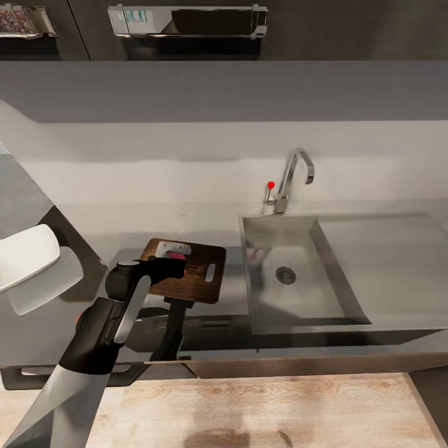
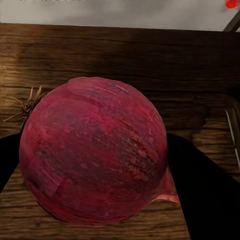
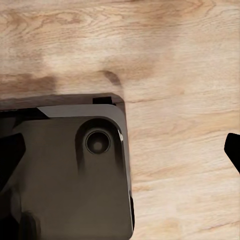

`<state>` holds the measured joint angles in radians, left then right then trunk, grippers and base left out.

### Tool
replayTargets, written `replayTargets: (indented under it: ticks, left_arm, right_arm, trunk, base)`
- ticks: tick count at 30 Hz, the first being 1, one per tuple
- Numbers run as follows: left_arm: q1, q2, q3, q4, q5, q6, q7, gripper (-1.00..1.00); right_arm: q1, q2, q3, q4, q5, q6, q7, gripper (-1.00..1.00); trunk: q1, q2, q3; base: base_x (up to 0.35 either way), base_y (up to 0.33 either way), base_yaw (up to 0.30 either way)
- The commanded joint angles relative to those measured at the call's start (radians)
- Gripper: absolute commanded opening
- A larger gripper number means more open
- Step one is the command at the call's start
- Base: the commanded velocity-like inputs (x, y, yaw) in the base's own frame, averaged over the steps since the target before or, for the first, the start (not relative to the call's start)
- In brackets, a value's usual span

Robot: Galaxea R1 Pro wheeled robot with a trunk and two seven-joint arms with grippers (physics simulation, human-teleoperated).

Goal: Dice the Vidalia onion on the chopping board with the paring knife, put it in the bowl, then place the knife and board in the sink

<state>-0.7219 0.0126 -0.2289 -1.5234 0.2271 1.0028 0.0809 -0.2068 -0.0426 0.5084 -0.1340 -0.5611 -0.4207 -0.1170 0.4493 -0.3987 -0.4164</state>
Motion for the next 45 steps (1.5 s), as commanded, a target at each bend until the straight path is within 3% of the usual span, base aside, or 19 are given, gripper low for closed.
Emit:
replayTargets:
  ticks: [1, 29, 30, 45]
  left_arm:
    - [-0.001, 0.001, -0.001, 0.011, -0.012, 0.005, 0.010, -1.00]
    - [-0.001, 0.001, -0.002, 0.007, -0.012, 0.005, 0.010, -1.00]
    - [-0.001, 0.001, -0.002, 0.007, -0.012, 0.005, 0.010, 1.00]
    - [-0.001, -0.001, -0.003, 0.007, -0.012, 0.005, 0.010, 1.00]
  right_arm:
    - [0.000, 0.000, 0.009, -0.001, -0.003, -0.001, -0.007, 1.00]
    - [0.000, 0.000, 0.009, -0.001, -0.003, -0.001, -0.007, 1.00]
    - [0.000, 0.000, 0.009, -0.001, -0.003, -0.001, -0.007, 1.00]
    - [0.000, -0.002, 0.009, -0.001, -0.002, -0.001, -0.005, 1.00]
  trunk:
    - [0.001, -0.001, -0.002]
    - [0.001, -0.001, 0.013]
    - [0.001, -0.001, 0.013]
    - [0.001, -0.001, 0.013]
  base:
    - [0.000, 0.001, 0.000]
    - [0.000, 0.000, 0.000]
    - [0.000, 0.000, 0.000]
    - [0.000, 0.000, 0.000]
